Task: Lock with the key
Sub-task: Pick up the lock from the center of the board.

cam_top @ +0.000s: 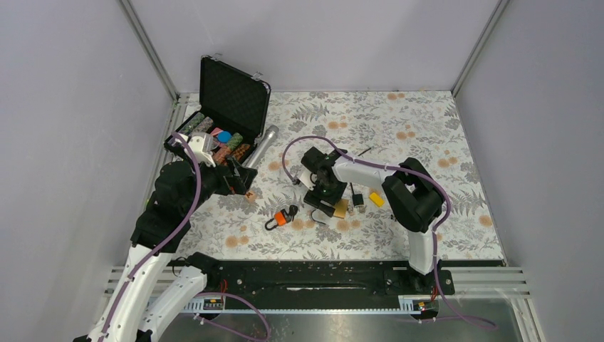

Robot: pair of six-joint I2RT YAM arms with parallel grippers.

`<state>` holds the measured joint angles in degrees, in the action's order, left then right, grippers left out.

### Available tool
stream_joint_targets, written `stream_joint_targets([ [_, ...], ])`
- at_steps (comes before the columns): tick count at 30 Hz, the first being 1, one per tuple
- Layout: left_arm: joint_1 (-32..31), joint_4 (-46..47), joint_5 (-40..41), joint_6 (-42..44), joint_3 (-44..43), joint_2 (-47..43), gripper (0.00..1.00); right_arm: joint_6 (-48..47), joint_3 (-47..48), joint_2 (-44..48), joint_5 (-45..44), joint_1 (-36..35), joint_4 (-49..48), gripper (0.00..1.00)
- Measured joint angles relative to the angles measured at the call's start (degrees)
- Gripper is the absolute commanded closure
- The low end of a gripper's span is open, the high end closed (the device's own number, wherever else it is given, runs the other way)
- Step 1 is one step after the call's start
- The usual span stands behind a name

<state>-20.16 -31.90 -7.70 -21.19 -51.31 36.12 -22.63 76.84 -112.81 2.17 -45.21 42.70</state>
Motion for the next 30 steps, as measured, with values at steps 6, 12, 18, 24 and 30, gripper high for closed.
stream_joint_targets([
  [6,0.0,-0.2,-0.4,0.0,0.0,0.0,0.01,2.8,-0.6,0.5,-1.2,-0.1,-1.0,0.45],
  [12,0.0,-0.2,-1.4,0.0,0.0,0.0,0.01,7.7,-6.3,6.0,-2.0,-0.1,-6.0,0.46],
  [18,0.0,-0.2,-3.2,-0.7,0.0,0.7,0.01,16.2,-9.2,13.9,3.2,0.8,-9.2,0.47],
  [24,0.0,0.1,-5.6,-1.9,0.0,0.9,0.01,29.6,-12.6,24.2,13.0,5.6,-16.0,0.46],
  [30,-0.5,2.6,-7.8,-3.7,0.0,1.8,0.02,49.1,-16.2,34.2,16.6,8.6,-25.7,0.44],
])
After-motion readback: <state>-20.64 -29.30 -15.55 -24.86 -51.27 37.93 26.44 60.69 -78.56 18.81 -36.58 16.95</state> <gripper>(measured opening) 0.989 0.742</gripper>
